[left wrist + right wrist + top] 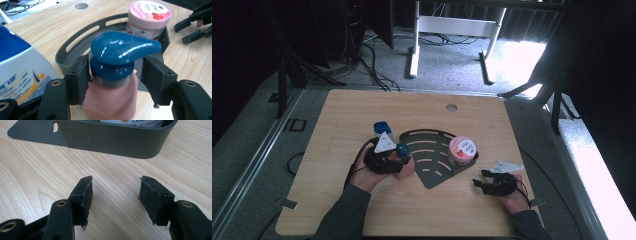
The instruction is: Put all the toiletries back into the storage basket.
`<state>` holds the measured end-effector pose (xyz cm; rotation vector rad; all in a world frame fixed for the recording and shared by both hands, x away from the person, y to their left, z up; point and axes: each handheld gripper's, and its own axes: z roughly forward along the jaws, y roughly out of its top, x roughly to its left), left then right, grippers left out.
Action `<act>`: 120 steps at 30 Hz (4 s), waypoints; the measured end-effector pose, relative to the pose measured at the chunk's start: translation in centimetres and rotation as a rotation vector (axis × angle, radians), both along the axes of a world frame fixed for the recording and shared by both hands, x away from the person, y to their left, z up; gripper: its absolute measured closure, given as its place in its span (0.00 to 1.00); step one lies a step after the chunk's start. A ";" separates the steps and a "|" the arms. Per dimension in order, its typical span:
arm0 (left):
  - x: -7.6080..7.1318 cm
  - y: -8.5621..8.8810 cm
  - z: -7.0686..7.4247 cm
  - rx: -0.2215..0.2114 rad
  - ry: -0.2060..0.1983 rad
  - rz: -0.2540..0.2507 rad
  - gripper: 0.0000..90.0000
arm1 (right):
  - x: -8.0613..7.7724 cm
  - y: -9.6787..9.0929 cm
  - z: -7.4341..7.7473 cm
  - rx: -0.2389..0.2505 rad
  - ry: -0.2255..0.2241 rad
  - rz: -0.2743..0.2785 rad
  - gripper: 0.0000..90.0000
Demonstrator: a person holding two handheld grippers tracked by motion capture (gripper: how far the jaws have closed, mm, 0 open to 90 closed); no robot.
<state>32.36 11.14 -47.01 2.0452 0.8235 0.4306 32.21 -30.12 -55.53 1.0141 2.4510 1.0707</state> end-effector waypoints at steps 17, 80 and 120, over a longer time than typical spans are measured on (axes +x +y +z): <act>1.3 -0.6 -0.4 -0.025 -0.001 0.001 0.57 | 0.0 0.0 0.0 0.003 -0.001 0.003 0.48; -0.5 -4.3 1.5 -0.012 0.024 -0.135 0.59 | 0.0 -0.2 0.0 0.007 0.002 0.005 0.48; 1.9 -7.5 1.6 -0.018 0.006 -0.124 0.59 | 0.0 -0.2 0.0 0.006 -0.002 0.007 0.47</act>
